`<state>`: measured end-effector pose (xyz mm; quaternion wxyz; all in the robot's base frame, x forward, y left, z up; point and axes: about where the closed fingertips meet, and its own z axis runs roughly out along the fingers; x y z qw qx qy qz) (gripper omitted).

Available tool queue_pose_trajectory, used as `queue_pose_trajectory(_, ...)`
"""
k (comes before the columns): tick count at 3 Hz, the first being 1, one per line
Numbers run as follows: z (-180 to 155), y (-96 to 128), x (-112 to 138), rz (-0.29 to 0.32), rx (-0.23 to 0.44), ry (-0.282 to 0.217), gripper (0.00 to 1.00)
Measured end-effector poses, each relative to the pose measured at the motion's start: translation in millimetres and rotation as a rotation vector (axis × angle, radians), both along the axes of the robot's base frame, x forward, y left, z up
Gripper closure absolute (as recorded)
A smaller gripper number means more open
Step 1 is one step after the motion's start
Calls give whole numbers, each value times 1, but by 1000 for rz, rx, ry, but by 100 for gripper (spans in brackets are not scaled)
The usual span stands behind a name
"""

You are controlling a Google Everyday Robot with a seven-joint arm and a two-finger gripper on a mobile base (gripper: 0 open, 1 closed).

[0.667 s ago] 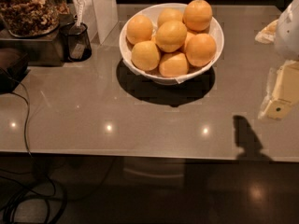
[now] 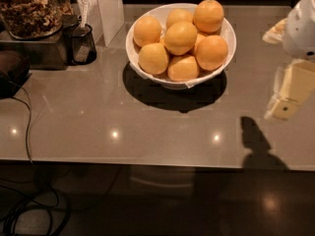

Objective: Pick orange from white bowl

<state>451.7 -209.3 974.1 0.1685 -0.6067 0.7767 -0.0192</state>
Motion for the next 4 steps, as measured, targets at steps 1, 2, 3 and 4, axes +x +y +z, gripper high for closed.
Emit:
queue_pose_trajectory(1,-6,24,36,69,45,14,0)
queue_pose_trajectory(2,-2,79,109,169,135,-19,0)
queue_pose_trajectory(3,-2,79,108,168,134,-18,0)
queue_pose_trajectory(4,5,92,131,206,142,-38,0)
